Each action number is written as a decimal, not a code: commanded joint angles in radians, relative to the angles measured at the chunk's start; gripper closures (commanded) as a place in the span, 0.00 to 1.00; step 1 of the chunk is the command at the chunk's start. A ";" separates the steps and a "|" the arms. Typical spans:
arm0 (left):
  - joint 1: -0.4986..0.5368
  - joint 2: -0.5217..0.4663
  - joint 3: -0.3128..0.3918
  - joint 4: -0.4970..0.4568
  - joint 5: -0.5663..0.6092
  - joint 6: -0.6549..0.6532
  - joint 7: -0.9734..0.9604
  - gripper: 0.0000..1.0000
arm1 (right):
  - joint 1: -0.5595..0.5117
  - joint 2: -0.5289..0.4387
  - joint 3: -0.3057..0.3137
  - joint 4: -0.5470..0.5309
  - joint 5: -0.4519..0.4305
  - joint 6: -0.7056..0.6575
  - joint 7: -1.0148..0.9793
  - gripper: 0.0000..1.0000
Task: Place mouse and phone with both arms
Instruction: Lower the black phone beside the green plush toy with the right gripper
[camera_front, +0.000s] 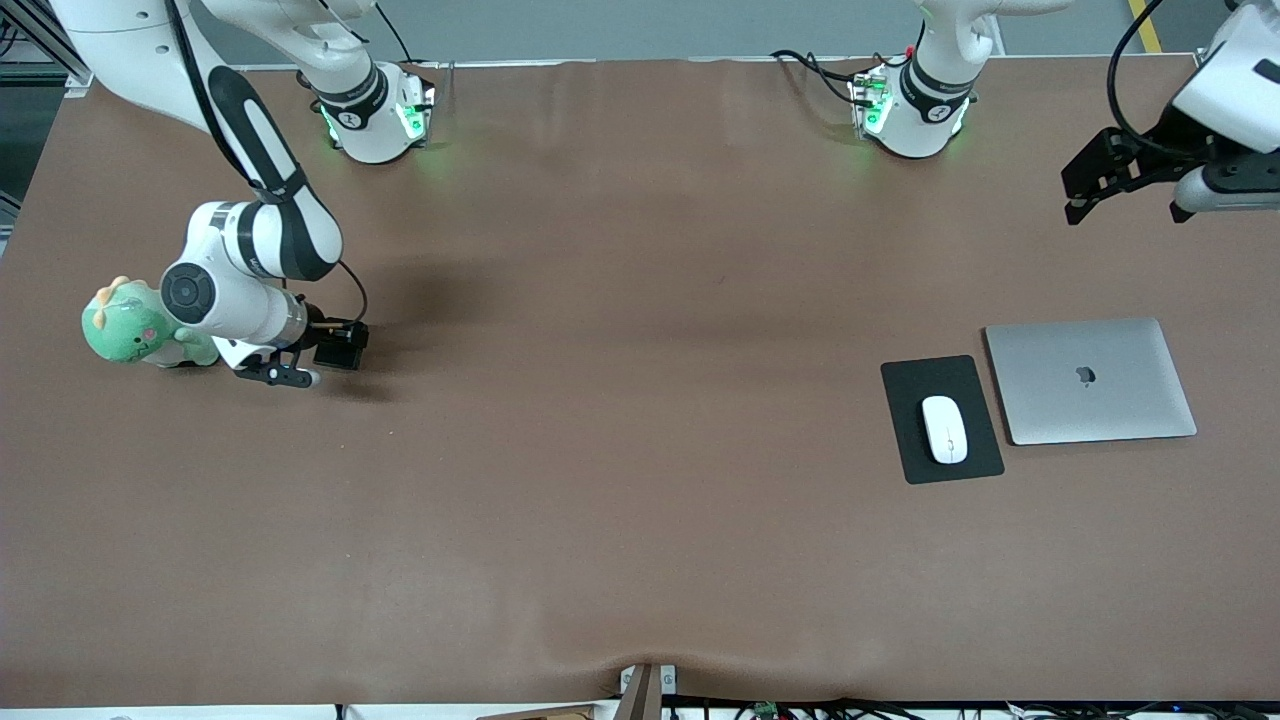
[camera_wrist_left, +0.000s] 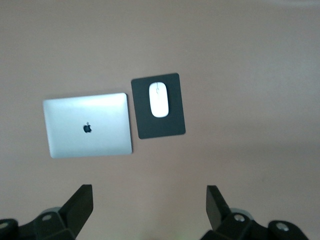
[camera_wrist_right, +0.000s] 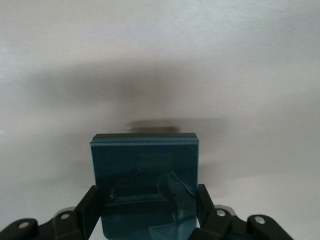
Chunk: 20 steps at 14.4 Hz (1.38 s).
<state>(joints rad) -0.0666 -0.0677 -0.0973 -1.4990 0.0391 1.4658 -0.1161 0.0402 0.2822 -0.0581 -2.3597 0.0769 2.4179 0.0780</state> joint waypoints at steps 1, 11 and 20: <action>-0.004 -0.078 0.031 -0.101 -0.033 0.005 0.029 0.00 | -0.075 -0.052 0.015 -0.050 -0.019 0.010 -0.078 1.00; 0.004 -0.069 0.030 -0.087 -0.033 0.007 0.026 0.00 | -0.163 -0.038 0.017 -0.101 -0.026 0.082 -0.173 1.00; 0.005 -0.046 0.036 -0.087 -0.033 -0.002 0.023 0.00 | -0.163 -0.035 0.018 -0.070 -0.026 0.055 -0.172 0.00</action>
<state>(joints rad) -0.0644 -0.1110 -0.0658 -1.5839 0.0236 1.4667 -0.0996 -0.0958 0.2815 -0.0585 -2.4250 0.0610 2.4906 -0.0844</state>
